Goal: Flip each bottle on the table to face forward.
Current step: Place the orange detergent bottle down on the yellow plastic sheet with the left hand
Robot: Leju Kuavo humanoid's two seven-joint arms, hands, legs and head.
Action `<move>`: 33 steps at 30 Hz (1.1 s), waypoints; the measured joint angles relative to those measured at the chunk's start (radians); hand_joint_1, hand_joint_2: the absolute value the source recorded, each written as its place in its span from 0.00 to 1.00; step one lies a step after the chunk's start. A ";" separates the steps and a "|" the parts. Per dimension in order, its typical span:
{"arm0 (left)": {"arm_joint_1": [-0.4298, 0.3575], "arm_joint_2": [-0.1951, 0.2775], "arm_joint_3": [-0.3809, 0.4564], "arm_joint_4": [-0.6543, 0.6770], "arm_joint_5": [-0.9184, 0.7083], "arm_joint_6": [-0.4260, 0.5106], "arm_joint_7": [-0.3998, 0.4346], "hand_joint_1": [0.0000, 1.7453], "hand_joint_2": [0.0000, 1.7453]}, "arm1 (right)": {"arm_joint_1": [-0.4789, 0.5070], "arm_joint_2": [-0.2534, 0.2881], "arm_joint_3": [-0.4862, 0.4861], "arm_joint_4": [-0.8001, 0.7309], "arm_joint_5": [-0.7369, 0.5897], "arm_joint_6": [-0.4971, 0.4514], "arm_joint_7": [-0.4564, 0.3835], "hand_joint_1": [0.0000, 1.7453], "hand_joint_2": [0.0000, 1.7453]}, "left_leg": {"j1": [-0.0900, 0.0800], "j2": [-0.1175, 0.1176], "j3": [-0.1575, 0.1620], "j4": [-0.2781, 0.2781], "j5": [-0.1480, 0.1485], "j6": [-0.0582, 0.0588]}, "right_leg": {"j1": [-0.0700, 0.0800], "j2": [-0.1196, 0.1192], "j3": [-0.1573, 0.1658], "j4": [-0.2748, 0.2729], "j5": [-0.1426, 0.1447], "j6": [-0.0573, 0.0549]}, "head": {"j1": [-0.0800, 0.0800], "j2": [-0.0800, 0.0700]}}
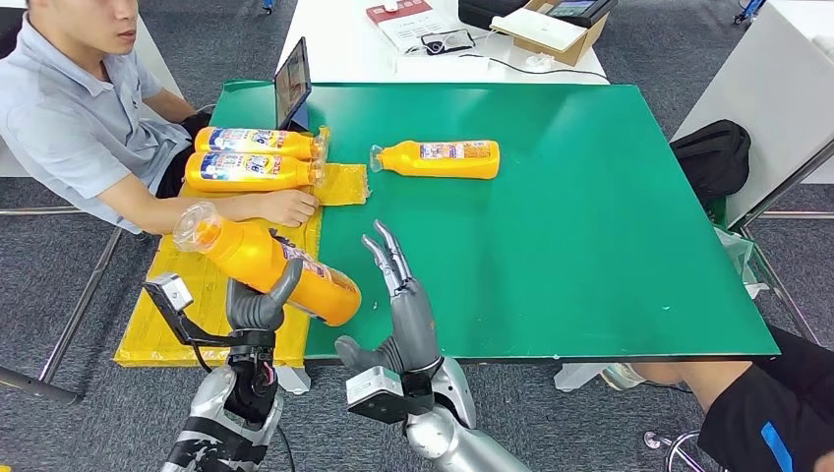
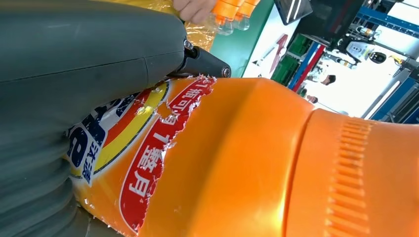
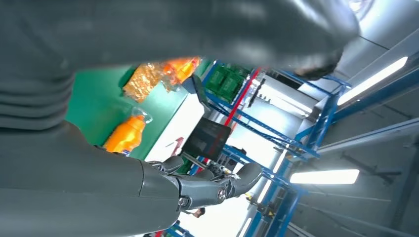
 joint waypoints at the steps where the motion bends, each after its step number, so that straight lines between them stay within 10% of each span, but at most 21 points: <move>1: -0.002 0.000 0.003 0.004 -0.001 0.003 0.000 1.00 1.00 | 0.000 -0.001 0.002 -0.005 0.001 -0.001 0.000 0.00 0.00 | 0.000 0.000 0.000 0.000 0.000 0.000 | 0.000 0.000 0.000 0.000 0.000 0.000 | 0.000 0.000; 9: -0.073 0.009 0.020 0.096 -0.214 0.294 -0.046 1.00 1.00 | 0.052 0.015 -0.038 -0.140 0.153 -0.015 0.000 0.00 0.00 | 0.000 -0.001 -0.001 0.000 0.000 0.000 | 0.000 -0.001 -0.001 0.000 0.000 0.000 | 0.000 0.000; 15: -0.269 0.057 -0.034 0.337 -0.771 0.596 -0.012 1.00 1.00 | 0.075 0.037 -0.087 -0.238 0.112 -0.017 0.000 0.00 0.00 | 0.001 -0.003 -0.001 0.000 0.003 0.000 | 0.000 -0.003 -0.001 0.000 0.001 0.000 | 0.000 0.000; 29: -0.590 0.130 -0.260 0.828 -1.391 0.522 0.313 0.99 1.00 | 0.067 0.028 -0.069 -0.232 -0.083 -0.017 0.000 0.00 0.00 | 0.000 -0.002 -0.002 0.000 0.003 0.000 | 0.000 -0.003 -0.001 0.001 0.001 0.000 | 0.000 0.000; 31: -0.596 0.138 -0.272 0.858 -1.411 0.451 0.296 0.92 1.00 | 0.066 0.021 -0.060 -0.224 -0.097 -0.017 0.000 0.00 0.00 | 0.000 -0.002 -0.002 0.000 0.003 0.000 | 0.000 -0.003 -0.001 0.001 0.001 0.000 | 0.000 0.000; 33: -0.597 0.147 -0.288 0.884 -1.439 0.361 0.278 0.44 0.50 | 0.065 0.012 -0.050 -0.216 -0.118 -0.017 0.000 0.00 0.00 | 0.000 -0.002 -0.002 0.000 0.003 0.000 | 0.000 -0.003 -0.001 0.001 0.001 0.000 | 0.000 0.000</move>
